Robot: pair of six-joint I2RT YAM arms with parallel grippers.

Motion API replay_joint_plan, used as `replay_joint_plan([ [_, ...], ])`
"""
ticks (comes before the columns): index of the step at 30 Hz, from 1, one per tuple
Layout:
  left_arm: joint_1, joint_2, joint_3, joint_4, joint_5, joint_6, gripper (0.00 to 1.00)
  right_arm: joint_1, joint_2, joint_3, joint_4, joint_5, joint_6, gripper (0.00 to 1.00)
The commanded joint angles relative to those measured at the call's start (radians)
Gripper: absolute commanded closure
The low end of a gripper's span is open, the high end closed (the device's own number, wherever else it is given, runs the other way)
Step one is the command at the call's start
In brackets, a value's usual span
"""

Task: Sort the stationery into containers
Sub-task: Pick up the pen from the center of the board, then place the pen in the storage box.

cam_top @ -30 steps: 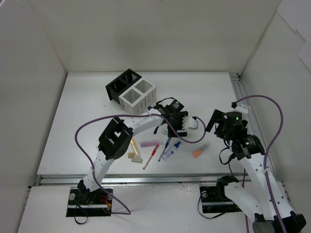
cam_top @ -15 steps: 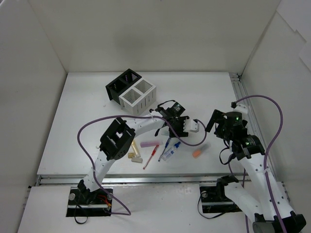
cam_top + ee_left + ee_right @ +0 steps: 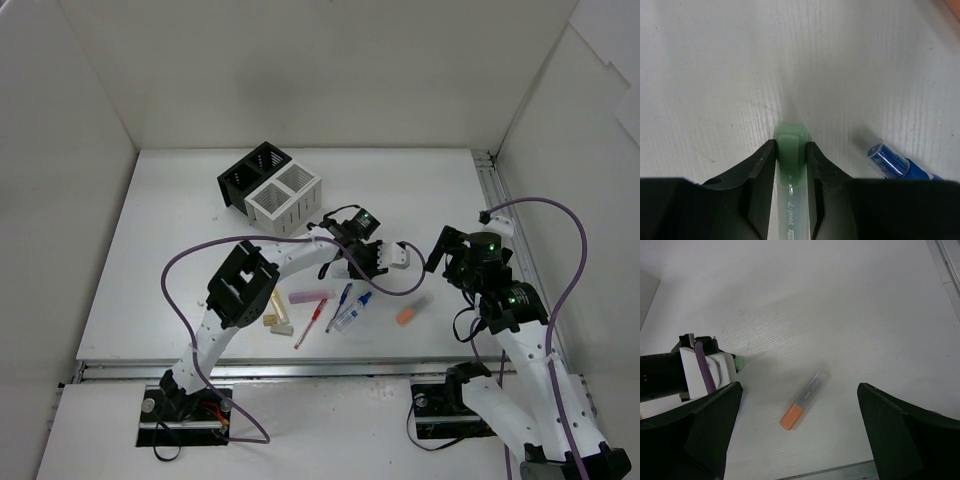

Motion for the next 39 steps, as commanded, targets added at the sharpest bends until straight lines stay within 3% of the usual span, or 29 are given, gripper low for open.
replay_joint_plan([
  [1, 0.021, 0.033, 0.052, -0.096, 0.028, -0.016, 0.95, -0.007, -0.002, 0.015, 0.019, 0.040, 0.006, 0.02],
  [3, 0.021, 0.033, 0.064, -0.087, 0.018, -0.018, 1.00, -0.006, -0.001, 0.015, 0.019, 0.042, 0.006, 0.02],
  [13, 0.111, -0.065, 0.180, 0.089, 0.038, -0.110, 1.00, -0.004, -0.014, 0.029, 0.019, 0.034, -0.020, 0.02],
  [21, 0.307, -0.370, -0.046, 0.527, 0.142, -0.360, 1.00, -0.006, -0.001, 0.022, 0.021, 0.057, -0.024, 0.02],
  [27, 0.462, -0.510, -0.309, 0.934, 0.035, -0.672, 1.00, -0.007, 0.025, 0.023, 0.024, 0.077, -0.021, 0.02],
  [31, 0.560, -0.499, -0.326, 0.996, 0.022, -0.740, 1.00, -0.009, 0.036, 0.012, 0.026, 0.102, -0.006, 0.02],
  [35, 0.643, -0.455, -0.326, 1.062, 0.099, -0.852, 1.00, -0.010, 0.039, -0.001, 0.024, 0.150, 0.026, 0.02],
  [39, 0.643, -0.453, -0.390, 1.149, 0.122, -0.897, 1.00, -0.010, 0.044, -0.021, 0.024, 0.201, 0.079, 0.02],
])
